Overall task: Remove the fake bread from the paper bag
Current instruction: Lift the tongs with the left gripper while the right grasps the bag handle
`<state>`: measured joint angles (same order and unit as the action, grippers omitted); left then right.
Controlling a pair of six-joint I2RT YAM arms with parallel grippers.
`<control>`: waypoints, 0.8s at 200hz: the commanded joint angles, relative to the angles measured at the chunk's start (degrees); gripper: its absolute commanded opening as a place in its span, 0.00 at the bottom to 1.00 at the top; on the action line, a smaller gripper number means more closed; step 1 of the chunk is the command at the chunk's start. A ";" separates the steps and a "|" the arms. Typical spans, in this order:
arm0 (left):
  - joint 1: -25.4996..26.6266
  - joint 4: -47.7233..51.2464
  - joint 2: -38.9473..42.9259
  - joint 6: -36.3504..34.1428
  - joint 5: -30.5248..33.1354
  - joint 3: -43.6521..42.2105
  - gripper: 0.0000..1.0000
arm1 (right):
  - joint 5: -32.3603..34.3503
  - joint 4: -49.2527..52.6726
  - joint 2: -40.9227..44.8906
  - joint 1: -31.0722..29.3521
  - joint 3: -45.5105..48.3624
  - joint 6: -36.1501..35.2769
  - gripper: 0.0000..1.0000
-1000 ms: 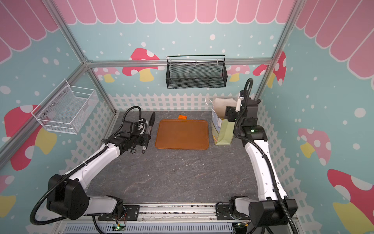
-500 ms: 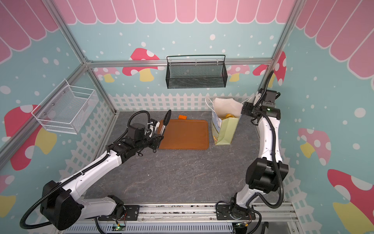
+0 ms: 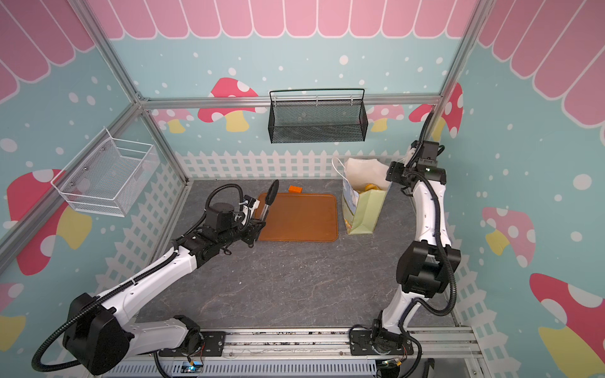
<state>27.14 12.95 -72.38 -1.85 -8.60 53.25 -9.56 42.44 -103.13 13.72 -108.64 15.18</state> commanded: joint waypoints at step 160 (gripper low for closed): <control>0.51 -1.05 3.86 -5.51 -2.73 -1.18 0.00 | 17.33 -0.75 0.45 -6.30 1.77 -5.42 0.00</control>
<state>27.16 11.99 -70.89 -5.26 -9.34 50.81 2.74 41.85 -103.66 9.06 -105.21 13.65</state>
